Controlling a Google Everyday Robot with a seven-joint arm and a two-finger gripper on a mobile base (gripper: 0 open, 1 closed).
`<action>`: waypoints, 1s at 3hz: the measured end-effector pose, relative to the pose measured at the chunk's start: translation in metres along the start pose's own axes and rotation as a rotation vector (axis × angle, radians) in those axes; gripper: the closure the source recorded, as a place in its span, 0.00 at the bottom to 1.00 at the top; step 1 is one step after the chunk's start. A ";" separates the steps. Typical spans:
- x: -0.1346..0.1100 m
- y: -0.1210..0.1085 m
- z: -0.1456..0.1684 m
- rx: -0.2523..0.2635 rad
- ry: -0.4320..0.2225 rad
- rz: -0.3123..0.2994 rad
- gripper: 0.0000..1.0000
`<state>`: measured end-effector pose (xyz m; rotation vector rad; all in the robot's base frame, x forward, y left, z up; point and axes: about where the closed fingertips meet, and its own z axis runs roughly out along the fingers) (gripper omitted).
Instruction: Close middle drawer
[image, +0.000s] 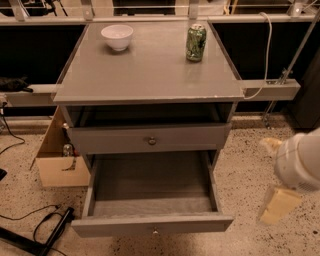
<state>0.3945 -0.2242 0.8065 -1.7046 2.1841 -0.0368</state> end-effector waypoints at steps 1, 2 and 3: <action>0.026 0.038 0.076 -0.049 0.008 0.020 0.00; 0.046 0.069 0.132 -0.112 0.018 0.070 0.00; 0.048 0.073 0.138 -0.120 0.017 0.080 0.00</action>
Offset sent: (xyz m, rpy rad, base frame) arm -0.0516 0.0030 -0.2341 0.0596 0.2254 -0.0933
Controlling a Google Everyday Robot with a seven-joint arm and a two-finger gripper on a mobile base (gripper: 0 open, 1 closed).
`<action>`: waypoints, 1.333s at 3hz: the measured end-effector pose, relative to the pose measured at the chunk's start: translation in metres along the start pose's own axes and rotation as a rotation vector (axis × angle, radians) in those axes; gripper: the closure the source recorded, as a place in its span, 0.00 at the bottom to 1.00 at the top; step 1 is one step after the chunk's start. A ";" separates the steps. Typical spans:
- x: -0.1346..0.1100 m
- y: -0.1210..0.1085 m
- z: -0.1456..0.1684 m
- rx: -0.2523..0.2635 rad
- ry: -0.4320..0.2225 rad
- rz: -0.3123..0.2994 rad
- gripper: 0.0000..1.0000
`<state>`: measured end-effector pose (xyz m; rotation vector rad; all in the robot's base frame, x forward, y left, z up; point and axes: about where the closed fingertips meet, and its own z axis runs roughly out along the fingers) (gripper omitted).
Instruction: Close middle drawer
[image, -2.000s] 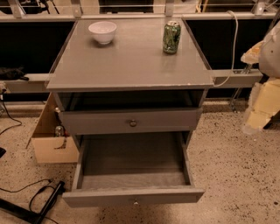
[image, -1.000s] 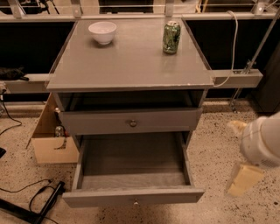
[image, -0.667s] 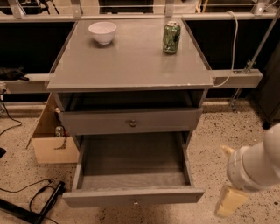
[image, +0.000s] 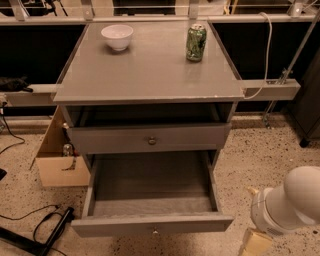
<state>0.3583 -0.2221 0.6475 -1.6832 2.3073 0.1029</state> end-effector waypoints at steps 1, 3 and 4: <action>-0.004 -0.004 0.000 0.026 0.021 -0.035 0.00; 0.004 0.010 0.111 -0.054 -0.054 -0.051 0.42; 0.004 0.018 0.183 -0.086 -0.134 -0.037 0.65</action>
Offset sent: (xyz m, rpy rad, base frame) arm 0.0243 0.0219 -0.1214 0.0500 0.0396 0.0835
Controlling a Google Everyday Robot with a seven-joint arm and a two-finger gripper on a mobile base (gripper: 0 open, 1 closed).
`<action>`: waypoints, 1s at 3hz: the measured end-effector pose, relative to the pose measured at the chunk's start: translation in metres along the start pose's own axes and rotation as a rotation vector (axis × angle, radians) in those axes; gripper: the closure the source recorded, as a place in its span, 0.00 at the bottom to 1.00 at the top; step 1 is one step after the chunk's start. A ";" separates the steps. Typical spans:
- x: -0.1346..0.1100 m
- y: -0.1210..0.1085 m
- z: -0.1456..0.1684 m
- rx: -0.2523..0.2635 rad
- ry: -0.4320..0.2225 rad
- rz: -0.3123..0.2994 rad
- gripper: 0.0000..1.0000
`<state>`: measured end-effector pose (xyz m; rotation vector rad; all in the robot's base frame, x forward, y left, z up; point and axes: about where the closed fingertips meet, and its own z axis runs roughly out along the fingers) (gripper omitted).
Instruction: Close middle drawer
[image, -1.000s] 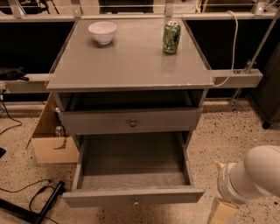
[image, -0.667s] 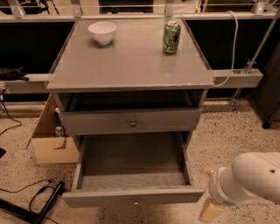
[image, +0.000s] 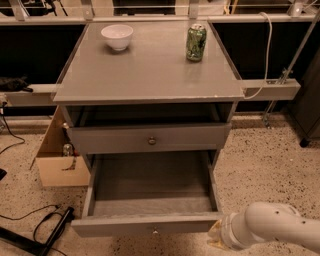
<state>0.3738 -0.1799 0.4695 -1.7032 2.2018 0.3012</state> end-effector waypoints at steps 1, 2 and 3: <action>-0.005 -0.006 0.064 -0.022 -0.083 0.000 0.88; -0.016 -0.015 0.116 -0.045 -0.149 0.001 1.00; -0.023 -0.022 0.129 -0.043 -0.182 0.005 1.00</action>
Offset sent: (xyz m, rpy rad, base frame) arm 0.0592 0.0831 -0.1497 0.2353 0.0007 0.0331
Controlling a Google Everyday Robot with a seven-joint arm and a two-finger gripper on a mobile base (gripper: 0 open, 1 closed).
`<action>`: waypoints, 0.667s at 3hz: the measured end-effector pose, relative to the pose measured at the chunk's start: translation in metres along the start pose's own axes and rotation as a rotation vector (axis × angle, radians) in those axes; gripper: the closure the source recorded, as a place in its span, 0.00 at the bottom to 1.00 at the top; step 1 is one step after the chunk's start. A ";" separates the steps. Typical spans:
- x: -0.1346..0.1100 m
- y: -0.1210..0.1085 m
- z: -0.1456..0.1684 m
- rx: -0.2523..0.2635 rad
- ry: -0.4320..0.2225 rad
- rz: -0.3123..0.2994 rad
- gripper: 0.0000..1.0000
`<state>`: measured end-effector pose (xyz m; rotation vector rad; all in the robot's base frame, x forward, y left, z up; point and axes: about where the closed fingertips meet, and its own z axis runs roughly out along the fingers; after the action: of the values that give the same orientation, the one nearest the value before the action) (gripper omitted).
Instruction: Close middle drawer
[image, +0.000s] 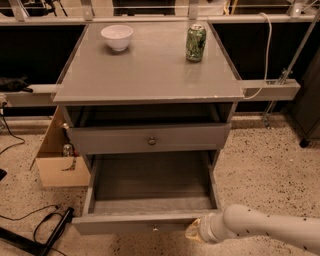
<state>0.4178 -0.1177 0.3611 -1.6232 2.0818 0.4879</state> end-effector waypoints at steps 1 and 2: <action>-0.010 -0.012 0.004 0.014 -0.023 -0.009 1.00; -0.015 -0.018 0.004 0.024 -0.031 -0.015 1.00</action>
Offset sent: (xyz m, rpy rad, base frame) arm 0.1476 0.0518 0.0452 0.0905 -0.2265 -0.0080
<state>0.4392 -0.1076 0.3662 -1.6061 2.0437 0.4779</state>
